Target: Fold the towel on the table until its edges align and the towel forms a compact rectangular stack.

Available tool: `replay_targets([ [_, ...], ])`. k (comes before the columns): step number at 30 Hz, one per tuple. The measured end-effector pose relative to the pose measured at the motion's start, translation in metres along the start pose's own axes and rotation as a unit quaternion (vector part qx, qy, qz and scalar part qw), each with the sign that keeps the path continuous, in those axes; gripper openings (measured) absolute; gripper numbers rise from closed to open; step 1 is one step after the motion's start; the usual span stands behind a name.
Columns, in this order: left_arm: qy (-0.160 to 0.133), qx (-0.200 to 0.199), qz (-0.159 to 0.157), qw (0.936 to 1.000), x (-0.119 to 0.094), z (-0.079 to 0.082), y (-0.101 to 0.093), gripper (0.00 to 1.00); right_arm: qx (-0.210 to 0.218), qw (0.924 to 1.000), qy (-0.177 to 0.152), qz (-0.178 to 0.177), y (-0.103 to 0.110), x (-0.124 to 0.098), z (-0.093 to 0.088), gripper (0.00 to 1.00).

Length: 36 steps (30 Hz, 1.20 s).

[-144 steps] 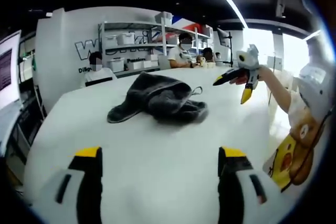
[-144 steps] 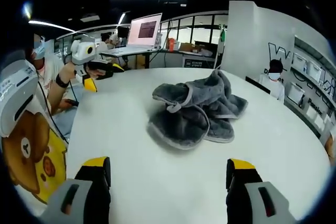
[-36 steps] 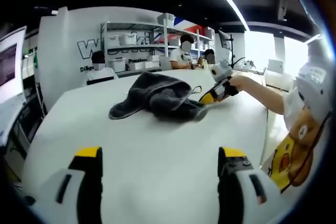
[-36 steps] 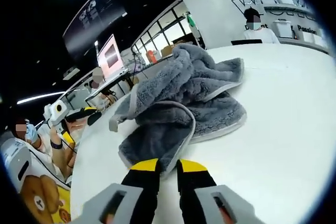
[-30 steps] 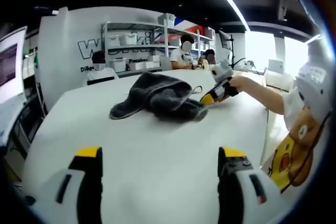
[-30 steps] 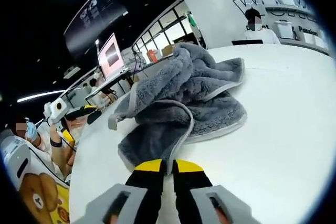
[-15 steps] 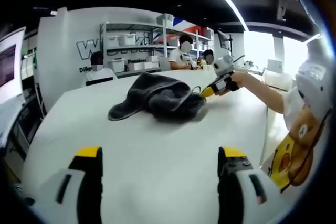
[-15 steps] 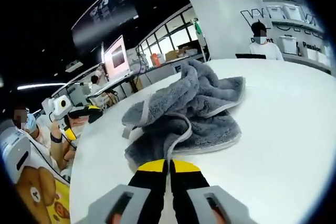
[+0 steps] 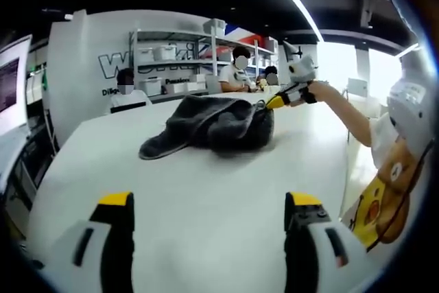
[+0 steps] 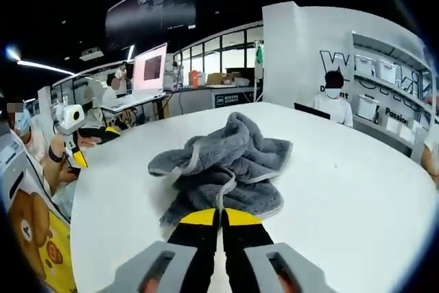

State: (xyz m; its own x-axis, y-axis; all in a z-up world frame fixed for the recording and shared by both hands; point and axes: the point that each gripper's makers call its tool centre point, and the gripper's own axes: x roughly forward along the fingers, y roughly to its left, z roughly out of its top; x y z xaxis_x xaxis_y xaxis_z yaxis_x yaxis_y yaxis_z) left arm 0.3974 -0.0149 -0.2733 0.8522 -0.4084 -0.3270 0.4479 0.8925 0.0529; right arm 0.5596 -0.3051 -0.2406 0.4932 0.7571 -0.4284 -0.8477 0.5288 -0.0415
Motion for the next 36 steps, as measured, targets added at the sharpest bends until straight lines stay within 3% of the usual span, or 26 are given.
replay_targets([
  [12, -0.002, -0.003, -0.001, 1.0000, 0.003, 0.000, 0.000, 0.95, -0.041, 0.9958, -0.010, -0.081, -0.039, -0.056, 0.011, 0.02],
  [21, -0.003, -0.003, -0.004, 1.0000, 0.006, 0.000, -0.001, 0.95, -0.064, 0.9867, -0.021, -0.148, -0.067, -0.102, 0.012, 0.02],
  [36, -0.002, -0.004, -0.005, 1.0000, 0.010, 0.000, -0.003, 0.95, -0.038, 0.9712, -0.037, -0.232, -0.108, -0.171, -0.012, 0.02],
])
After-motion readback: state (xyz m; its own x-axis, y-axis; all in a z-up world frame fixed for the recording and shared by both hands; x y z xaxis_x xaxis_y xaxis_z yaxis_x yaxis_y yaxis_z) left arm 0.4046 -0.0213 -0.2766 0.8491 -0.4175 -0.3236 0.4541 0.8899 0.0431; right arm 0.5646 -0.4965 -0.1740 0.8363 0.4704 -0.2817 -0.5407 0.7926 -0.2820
